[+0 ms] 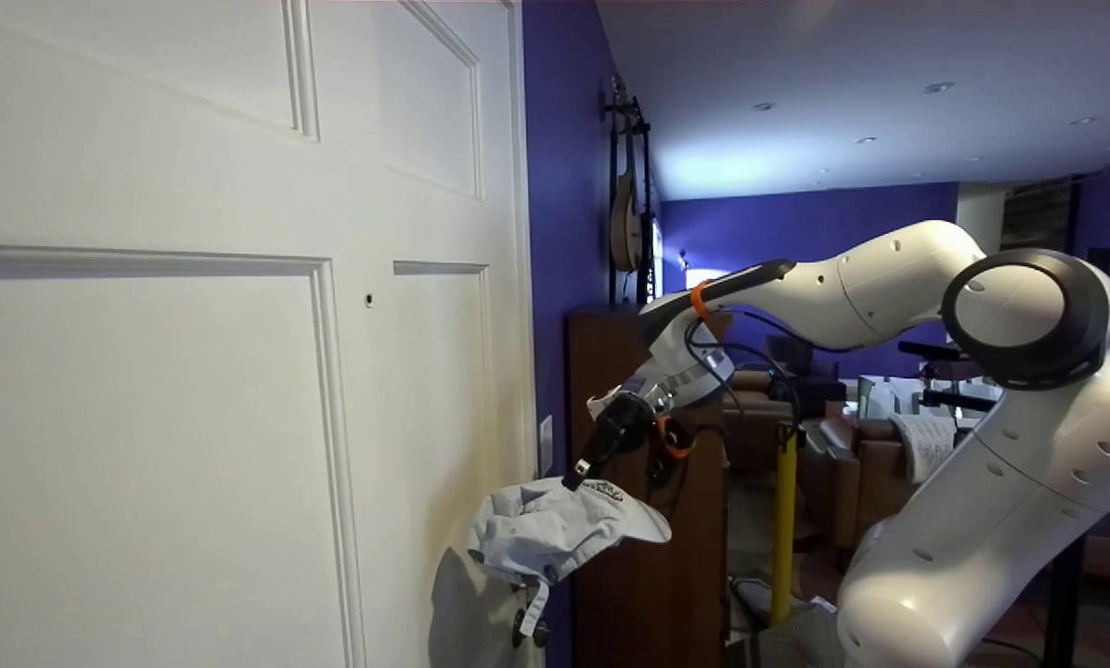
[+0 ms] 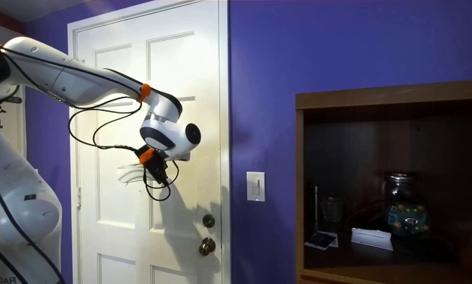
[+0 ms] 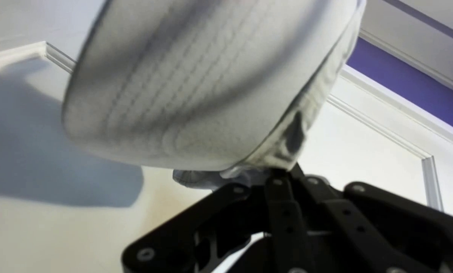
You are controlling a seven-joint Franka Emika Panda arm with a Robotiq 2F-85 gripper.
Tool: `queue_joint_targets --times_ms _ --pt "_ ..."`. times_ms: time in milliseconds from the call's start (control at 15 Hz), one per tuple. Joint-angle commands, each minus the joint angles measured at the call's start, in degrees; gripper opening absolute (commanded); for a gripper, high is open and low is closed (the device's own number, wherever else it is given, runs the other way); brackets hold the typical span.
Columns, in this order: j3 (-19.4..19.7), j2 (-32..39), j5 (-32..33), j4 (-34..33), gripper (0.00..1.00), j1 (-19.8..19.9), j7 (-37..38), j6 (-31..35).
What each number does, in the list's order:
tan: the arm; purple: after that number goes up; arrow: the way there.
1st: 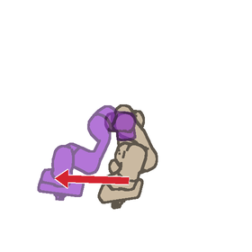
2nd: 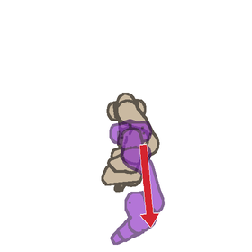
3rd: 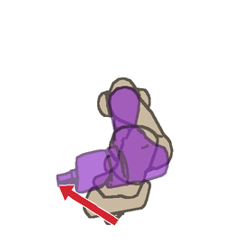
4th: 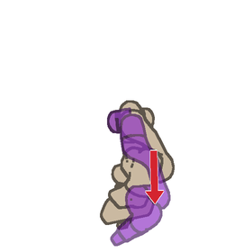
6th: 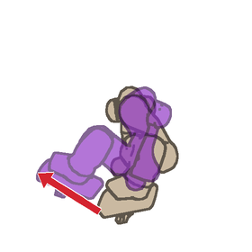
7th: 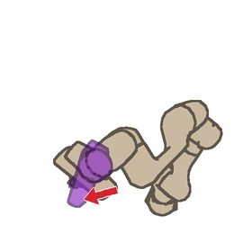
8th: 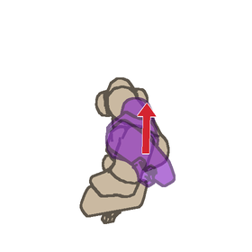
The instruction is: Remove the white cap from the cabinet top and hang it on the door coat hanging hook
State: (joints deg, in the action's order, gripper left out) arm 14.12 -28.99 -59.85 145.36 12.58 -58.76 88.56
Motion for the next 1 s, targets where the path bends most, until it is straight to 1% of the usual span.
queue_joint_targets --times_ms 0,133,200,400,733,933 --pt "-0.5 0.1 -0.2 0.0 0.03 0.6 -0.3 -0.3" --pt "-0.5 0.1 -0.3 0.0 0.03 0.6 -0.3 -0.2" --pt "-0.6 0.1 -1.9 0.9 0.01 0.5 -1.8 1.6" --pt "-1.3 0.3 -4.9 3.9 0.01 -0.4 -5.9 4.1" --pt "-3.2 1.5 -12.9 9.4 0.01 -1.3 -16.6 7.1" --pt "-4.7 3.3 -18.0 11.4 0.01 -2.1 -23.8 7.9"
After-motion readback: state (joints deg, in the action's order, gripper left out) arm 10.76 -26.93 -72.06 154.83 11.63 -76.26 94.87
